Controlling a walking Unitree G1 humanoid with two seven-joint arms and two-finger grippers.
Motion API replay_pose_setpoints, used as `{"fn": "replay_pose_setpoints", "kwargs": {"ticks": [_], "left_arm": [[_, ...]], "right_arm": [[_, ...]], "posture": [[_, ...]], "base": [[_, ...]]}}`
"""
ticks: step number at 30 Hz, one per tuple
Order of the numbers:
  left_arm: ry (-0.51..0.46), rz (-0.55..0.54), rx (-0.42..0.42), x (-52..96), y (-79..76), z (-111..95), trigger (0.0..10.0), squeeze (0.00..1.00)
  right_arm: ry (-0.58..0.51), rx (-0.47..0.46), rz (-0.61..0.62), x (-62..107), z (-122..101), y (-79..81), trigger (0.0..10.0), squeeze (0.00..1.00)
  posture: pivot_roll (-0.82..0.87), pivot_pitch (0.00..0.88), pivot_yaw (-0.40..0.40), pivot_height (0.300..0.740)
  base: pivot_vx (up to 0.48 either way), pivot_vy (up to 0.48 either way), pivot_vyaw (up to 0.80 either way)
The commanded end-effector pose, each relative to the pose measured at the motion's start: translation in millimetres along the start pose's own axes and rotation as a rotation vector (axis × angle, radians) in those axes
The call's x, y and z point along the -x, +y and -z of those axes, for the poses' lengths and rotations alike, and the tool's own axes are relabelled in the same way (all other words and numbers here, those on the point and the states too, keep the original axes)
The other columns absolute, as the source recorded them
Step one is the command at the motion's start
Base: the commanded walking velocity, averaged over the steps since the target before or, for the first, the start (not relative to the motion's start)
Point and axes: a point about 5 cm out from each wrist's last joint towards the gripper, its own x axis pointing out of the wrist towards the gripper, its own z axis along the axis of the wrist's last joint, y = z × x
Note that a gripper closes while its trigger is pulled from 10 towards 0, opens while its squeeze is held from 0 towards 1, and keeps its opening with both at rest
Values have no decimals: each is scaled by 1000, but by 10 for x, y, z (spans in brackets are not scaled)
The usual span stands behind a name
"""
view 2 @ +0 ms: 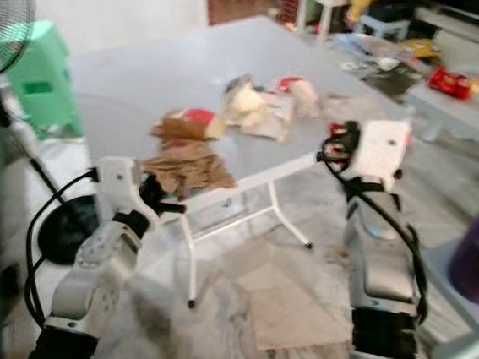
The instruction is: Picking trash to rubbish bin
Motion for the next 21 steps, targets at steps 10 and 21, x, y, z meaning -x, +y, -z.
{"fn": "replay_pose_setpoints", "kwargs": {"ticks": [10,21], "left_arm": [[0,-26,-6,18,79,-4,0,0],[0,-28,-6,17,81,-7,0,0]], "right_arm": [[-24,-8,-35,-26,-60,117,10000,0],[-29,-14,-32,-31,-66,117,10000,0]], "posture": [[-57,49,61,740],[-55,51,63,740]], "base": [[247,0,-800],[110,0,-348]]}}
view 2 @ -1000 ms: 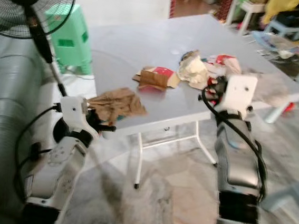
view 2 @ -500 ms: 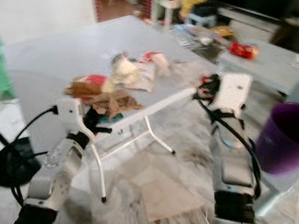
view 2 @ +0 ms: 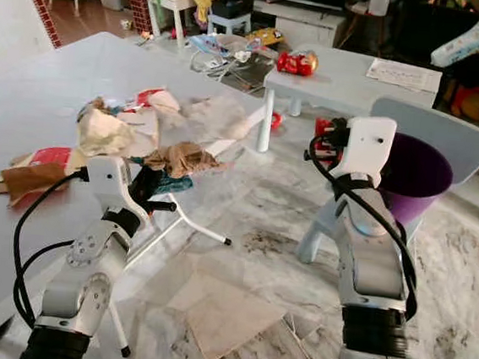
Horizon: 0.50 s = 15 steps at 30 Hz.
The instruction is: Picking trash to rubbish bin
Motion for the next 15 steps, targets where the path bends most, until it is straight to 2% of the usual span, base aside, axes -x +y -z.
{"fn": "replay_pose_setpoints", "kwargs": {"ticks": [1,8,11,15], "left_arm": [[-7,-22,-8,10,66,-25,0,0],[-6,-20,-5,5,61,-20,0,0],[-6,-16,-4,5,50,-21,0,0],[-7,-14,-3,7,45,-20,0,0]], "right_arm": [[-26,-7,-20,-20,-62,74,10000,0],[-25,-6,-17,-15,-59,71,10000,0],[-24,-5,-15,-12,-64,68,10000,0],[-23,-4,-15,-8,-62,66,10000,0]], "posture": [[-55,51,63,740],[-56,53,64,740],[-60,57,64,740],[-61,59,65,740]], "base": [[0,0,0],[0,0,-59],[0,0,-800],[263,0,-800]]}}
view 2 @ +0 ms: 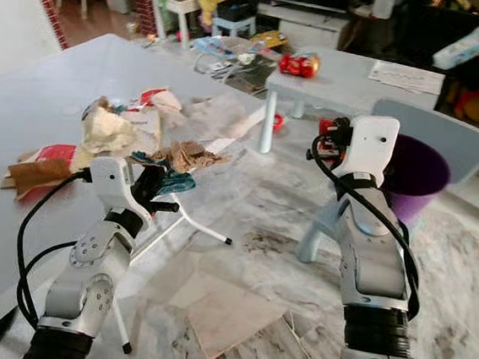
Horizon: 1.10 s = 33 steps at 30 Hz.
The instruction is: Picking trash to rubbish bin
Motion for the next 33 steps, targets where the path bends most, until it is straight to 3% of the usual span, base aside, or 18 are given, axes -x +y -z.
{"fn": "replay_pose_setpoints", "kwargs": {"ticks": [1,8,14,28,33], "left_arm": [[-7,3,-2,-6,-2,-22,0,0],[-6,6,-4,-7,-1,-21,0,0],[-3,9,-7,-5,0,-18,0,0],[2,19,-9,-1,-15,-8,0,0],[4,20,-9,2,-12,-9,0,0]], "right_arm": [[-22,6,3,-2,-62,-1,10000,0],[-23,4,4,1,-62,2,10000,0],[-23,2,3,0,-61,5,10000,0],[-21,-1,5,6,-54,9,10000,0],[-19,-1,5,7,-53,17,10000,0]], "posture": [[-61,59,65,740],[-61,61,67,740],[-61,62,67,740],[-61,61,69,740],[-60,63,71,740]], "base": [[277,0,-800],[318,0,0],[319,0,-585],[323,0,0],[322,0,-733]]}}
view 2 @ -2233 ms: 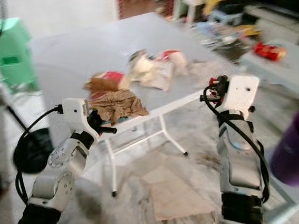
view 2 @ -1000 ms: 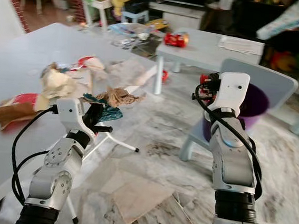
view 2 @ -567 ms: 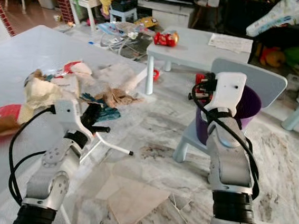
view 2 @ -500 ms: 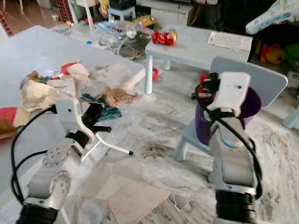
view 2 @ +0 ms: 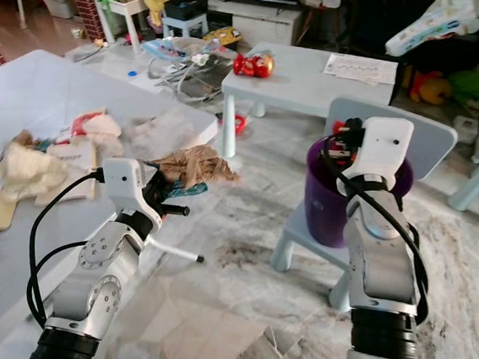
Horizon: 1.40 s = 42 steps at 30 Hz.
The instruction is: Picking trash to rubbish bin
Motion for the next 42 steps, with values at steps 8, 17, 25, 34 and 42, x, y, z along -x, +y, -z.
{"fn": "replay_pose_setpoints", "kwargs": {"ticks": [8,17,25,34,42], "left_arm": [[-1,5,-6,-3,15,-24,0,0],[0,6,-7,-7,16,-22,0,0],[2,8,-7,-8,13,-21,0,0],[6,7,-13,-13,16,-12,0,0],[7,11,-19,-24,14,-10,0,0]], "right_arm": [[-9,7,-11,-18,-37,37,10000,0],[-13,4,-9,-20,-42,34,10000,0],[-15,5,-8,-14,-43,32,10000,0],[-18,16,-17,-7,-42,46,10000,0],[-18,19,-27,-5,-38,66,10000,0]], "posture": [[-61,66,73,740],[-62,64,74,740],[-63,65,75,740],[-64,66,78,740],[-65,62,76,740]], "base": [[323,0,-800],[316,0,-57],[312,0,-64],[322,0,0],[369,0,0]]}}
